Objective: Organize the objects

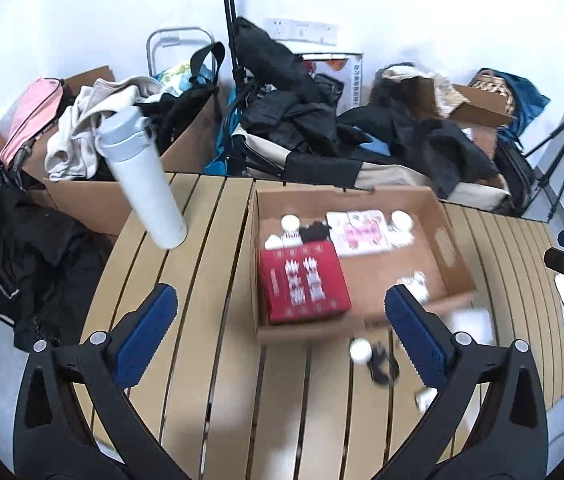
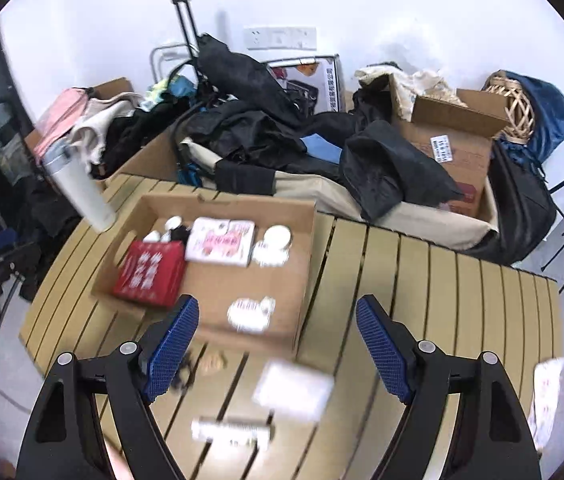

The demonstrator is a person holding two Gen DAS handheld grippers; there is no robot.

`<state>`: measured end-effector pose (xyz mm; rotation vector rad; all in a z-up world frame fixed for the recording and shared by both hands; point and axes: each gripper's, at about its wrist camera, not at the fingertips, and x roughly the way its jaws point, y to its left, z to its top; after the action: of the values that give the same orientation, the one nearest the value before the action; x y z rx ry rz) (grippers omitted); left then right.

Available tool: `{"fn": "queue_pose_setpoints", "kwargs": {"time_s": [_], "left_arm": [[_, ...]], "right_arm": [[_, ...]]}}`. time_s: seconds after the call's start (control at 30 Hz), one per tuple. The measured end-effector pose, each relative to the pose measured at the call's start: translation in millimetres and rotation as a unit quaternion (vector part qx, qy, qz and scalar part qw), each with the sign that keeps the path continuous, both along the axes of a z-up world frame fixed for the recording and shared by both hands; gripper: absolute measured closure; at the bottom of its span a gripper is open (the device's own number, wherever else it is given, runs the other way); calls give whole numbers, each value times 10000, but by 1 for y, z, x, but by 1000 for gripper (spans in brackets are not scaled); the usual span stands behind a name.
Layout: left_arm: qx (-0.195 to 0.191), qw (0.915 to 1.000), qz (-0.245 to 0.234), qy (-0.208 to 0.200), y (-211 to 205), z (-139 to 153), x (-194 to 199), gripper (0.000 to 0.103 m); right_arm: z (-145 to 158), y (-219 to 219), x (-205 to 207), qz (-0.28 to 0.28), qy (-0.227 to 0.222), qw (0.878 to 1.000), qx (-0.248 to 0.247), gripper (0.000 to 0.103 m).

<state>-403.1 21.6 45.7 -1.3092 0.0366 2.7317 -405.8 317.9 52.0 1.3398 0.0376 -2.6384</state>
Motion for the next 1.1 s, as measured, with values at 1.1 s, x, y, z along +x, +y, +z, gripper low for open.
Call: {"fn": "queue_pose_setpoints", "kwargs": {"time_s": [1.1], "left_arm": [[464, 9949, -525, 721, 16, -37, 289, 0]], "right_arm": [[-61, -36, 316, 726, 267, 9936, -818, 19]]}}
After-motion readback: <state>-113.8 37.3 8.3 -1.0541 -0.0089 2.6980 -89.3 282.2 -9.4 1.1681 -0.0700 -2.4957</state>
